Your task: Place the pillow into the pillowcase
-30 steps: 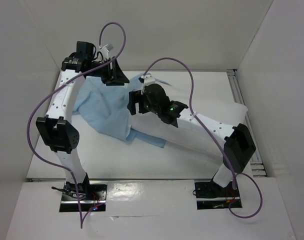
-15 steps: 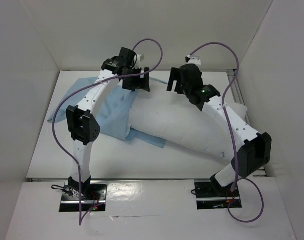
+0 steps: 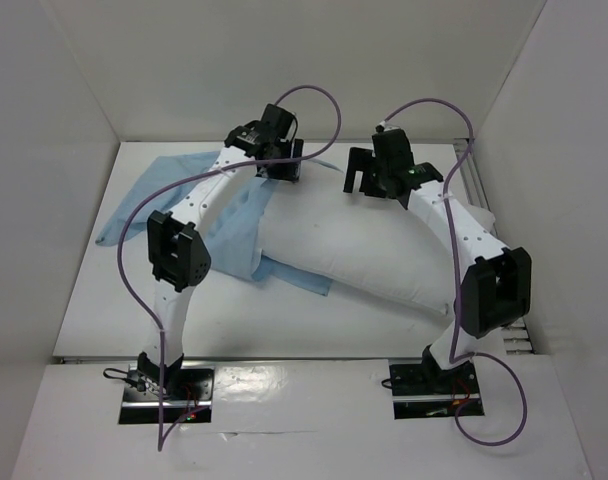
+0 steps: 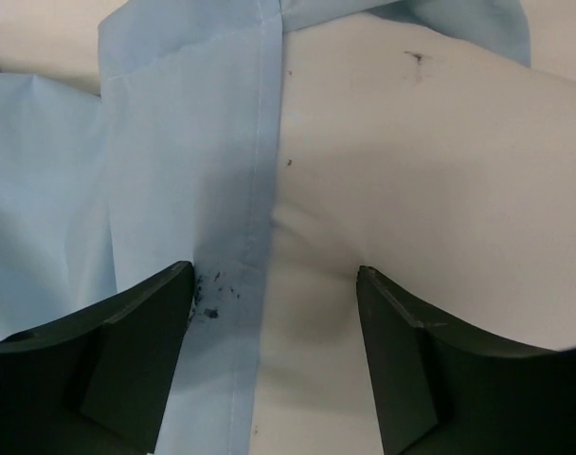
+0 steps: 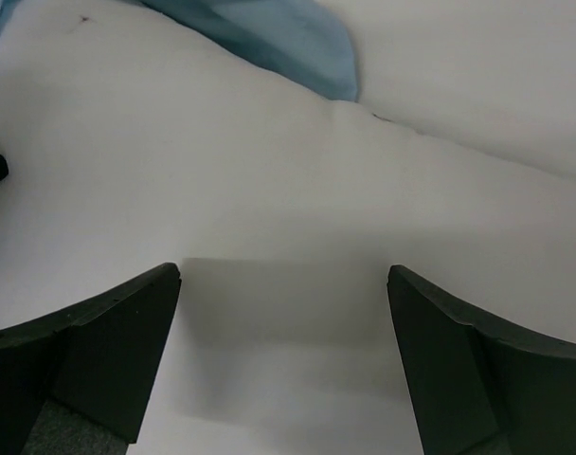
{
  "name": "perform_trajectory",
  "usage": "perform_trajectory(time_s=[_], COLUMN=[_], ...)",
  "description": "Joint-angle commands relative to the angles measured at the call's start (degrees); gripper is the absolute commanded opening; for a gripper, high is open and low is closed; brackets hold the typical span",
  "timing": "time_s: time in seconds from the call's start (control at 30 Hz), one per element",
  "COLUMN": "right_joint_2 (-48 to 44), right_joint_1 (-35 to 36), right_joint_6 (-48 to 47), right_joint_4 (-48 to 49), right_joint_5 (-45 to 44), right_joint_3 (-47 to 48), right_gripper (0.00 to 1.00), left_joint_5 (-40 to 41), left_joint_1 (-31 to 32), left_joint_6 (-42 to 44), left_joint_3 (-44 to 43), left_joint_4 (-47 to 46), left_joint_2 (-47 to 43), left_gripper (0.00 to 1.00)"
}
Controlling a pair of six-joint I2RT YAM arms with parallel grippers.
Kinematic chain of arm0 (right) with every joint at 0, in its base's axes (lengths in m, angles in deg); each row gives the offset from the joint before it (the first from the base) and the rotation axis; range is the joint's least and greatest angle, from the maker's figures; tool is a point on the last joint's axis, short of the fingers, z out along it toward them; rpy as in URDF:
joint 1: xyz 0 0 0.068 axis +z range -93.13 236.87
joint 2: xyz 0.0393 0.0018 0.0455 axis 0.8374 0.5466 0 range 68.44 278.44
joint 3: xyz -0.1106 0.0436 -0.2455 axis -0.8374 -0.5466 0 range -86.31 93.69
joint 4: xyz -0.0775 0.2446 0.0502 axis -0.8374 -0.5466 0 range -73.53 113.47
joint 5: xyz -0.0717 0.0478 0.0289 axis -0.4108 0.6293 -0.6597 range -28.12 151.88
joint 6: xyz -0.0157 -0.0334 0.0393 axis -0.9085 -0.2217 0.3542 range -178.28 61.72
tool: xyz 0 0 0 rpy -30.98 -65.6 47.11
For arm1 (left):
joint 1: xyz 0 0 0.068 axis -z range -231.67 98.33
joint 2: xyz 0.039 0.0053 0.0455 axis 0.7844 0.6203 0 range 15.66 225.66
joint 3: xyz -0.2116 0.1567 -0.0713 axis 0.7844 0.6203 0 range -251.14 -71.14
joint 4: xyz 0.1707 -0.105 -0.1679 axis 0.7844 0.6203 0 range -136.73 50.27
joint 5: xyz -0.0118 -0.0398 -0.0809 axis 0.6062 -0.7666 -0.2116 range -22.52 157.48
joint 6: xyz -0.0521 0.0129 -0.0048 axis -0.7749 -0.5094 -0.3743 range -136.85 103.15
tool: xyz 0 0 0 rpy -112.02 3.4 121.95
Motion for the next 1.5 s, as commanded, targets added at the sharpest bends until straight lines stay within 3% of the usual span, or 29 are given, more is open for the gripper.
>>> perform_trajectory(time_s=[0.0, 0.1, 0.5, 0.53, 0.63, 0.67, 0.77, 0.8, 0.93, 0.97, 1.2, 1.47], right_joint_2=[1.3, 2.1, 2.0, 2.0, 2.5, 3.0, 3.6, 4.1, 1.1, 0.3, -3.4, -17.4], right_joint_1=[-0.2, -0.2, -0.2, -0.2, -0.2, -0.2, -0.2, 0.5, 2.7, 3.4, 7.5, 13.1], right_joint_6=[-1.7, -2.2, -2.4, -2.9, -3.5, -3.5, -3.5, -3.5, -3.5, -3.5, -2.4, 1.3], right_joint_4=[-0.4, -0.4, 2.5, 2.5, 3.0, 3.6, 5.1, 5.9, 9.4, 10.1, 9.7, 18.0], right_joint_5=[3.9, 3.3, 2.6, 2.6, 3.9, 4.5, 7.3, 8.9, 10.7, 10.7, 9.3, -3.7], right_joint_3=[-0.9, -0.9, -7.3, -7.8, -7.8, -8.3, -9.0, -9.0, -9.6, -9.6, 1.4, 2.0], right_gripper=[0.98, 0.98, 0.97, 0.92, 0.73, 0.55, 0.2, 0.01, 0.0, 0.0, 0.0, 0.0], left_joint_5=[1.7, 2.5, 1.2, 3.0, 3.0, 3.0, -2.2, -4.2, -13.2, -19.0, -38.8, -46.3], left_joint_1=[-0.5, -0.5, -3.0, -3.0, -3.0, -3.0, -3.0, -3.0, -1.2, -1.2, 2.7, 2.7], left_joint_6=[1.3, 1.3, 1.3, 1.3, 1.3, 1.3, 1.3, 1.3, 2.3, 2.3, -3.0, -6.9], left_joint_3=[-0.8, -3.0, -3.7, -3.7, -3.7, -3.7, -3.7, -3.7, -5.8, -7.0, -7.5, -6.9], left_joint_4=[-1.3, 0.8, 1.3, 1.3, 1.3, 1.3, 0.4, -0.1, -1.3, -1.3, -6.1, -6.6], left_joint_2=[2.6, 4.5, 4.5, 4.5, 3.0, 1.9, 0.0, -1.4, -3.1, -3.1, -5.8, -10.6], left_gripper=[0.79, 0.72, 0.27, 0.17, 0.04, 0.0, 0.0, 0.0, 0.0, 0.0, 0.0, 0.0])
